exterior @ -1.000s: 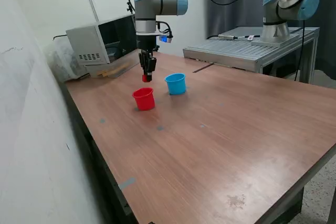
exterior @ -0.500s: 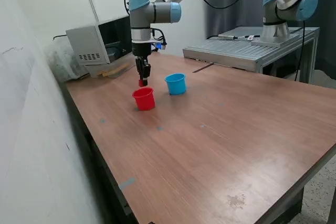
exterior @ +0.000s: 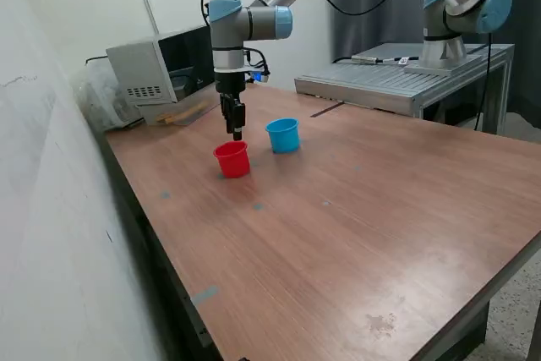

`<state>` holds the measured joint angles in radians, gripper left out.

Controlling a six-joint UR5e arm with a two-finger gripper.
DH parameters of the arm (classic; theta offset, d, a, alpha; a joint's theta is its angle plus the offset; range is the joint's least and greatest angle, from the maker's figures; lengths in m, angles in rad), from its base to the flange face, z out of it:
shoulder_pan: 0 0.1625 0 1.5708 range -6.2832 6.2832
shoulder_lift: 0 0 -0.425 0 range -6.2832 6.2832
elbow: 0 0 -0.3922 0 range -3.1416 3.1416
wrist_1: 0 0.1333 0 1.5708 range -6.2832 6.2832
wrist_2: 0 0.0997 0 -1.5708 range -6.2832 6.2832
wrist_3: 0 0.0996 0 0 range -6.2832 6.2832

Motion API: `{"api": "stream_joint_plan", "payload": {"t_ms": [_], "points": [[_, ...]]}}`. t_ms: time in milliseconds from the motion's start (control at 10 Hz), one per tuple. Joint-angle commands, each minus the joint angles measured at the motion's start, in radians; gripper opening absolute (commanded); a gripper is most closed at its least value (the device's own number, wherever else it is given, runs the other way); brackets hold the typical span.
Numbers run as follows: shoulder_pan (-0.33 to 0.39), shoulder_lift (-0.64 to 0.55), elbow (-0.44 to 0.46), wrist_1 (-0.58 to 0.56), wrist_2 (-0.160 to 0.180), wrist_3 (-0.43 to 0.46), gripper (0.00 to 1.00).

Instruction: Place red objects in the red bin, and blue objects in the blue bin.

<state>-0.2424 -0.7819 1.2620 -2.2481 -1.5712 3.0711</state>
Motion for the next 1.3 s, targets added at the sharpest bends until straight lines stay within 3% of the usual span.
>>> {"api": "stream_joint_plan", "payload": {"t_ms": [0,200,400,600,900,1200], "points": [[0.009,-0.007,0.004,0.005,-0.003,-0.023,1.0],[0.012,-0.106,0.066,0.059,-0.007,-0.023,1.0],[0.078,-0.344,0.199,0.273,-0.01,-0.005,1.0],[0.121,-0.567,0.281,0.472,-0.038,0.038,1.0],[0.207,-0.798,0.315,0.712,-0.038,0.128,1.0],[0.368,-0.941,0.35,0.847,-0.035,0.164,1.0]]}}
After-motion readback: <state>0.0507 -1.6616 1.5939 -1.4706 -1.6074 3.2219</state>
